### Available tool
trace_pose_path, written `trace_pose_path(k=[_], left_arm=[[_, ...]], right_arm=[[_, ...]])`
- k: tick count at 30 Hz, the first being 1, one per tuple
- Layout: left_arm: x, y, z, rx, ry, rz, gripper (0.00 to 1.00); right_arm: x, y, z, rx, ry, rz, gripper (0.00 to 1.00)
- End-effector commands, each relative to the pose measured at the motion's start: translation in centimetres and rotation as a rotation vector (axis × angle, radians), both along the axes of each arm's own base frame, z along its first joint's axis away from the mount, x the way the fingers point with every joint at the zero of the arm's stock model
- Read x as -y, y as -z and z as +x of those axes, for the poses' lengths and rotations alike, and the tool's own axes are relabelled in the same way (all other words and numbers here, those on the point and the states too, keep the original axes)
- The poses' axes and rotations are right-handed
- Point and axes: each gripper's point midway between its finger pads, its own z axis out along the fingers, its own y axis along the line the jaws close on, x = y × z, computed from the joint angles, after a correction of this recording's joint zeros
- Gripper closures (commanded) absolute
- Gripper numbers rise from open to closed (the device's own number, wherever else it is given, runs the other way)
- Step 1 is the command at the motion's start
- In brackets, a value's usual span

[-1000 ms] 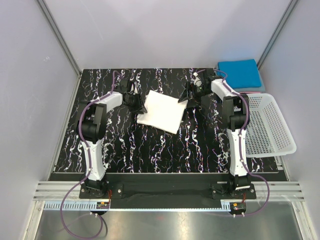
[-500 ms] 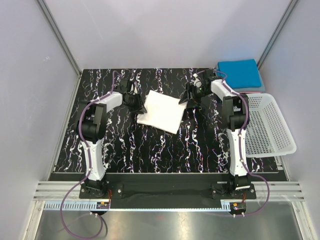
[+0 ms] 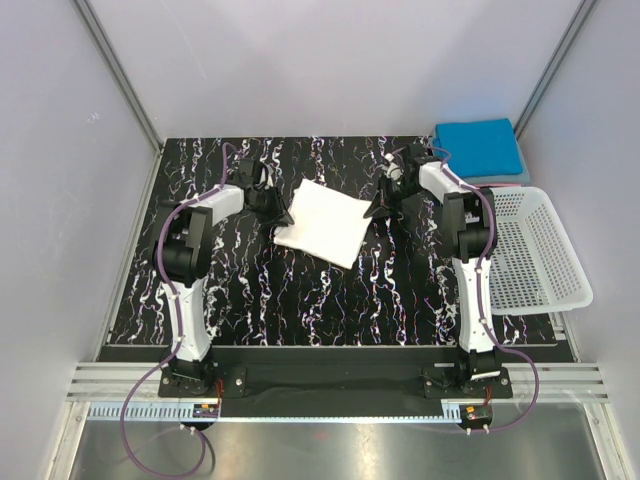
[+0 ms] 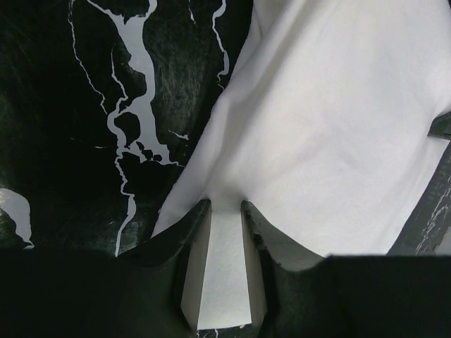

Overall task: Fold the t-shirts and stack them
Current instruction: Neatly place the folded tshirt to the corner

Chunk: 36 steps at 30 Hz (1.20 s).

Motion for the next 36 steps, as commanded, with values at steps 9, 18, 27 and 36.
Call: trace_pose_path(k=[9,18,27,36], left_arm=[[-0.6,-4.2,-3.1,-0.036,0.010,0.035,0.55],[2.9,-6.9,-10.9,-0.033,0.214,-0.020,0.53],[4.2,-7.5,-15.4,-0.018,0.328,-0.150,0.52],[5.0,-9.4,-15.8,0.013,0.381,-0.212,0.52]], right_arm=[[3.2,-7.1,2.7,0.266,0.019,-0.263,1.00],[7.1,-13.7,5.8,0.464,0.067,-0.490,1.00],[11.3,-18.8,7.8,0.625,0.095,-0.697,1.00],[18.6,-23.7,10.7,0.794,0.174,-0.942,1.00]])
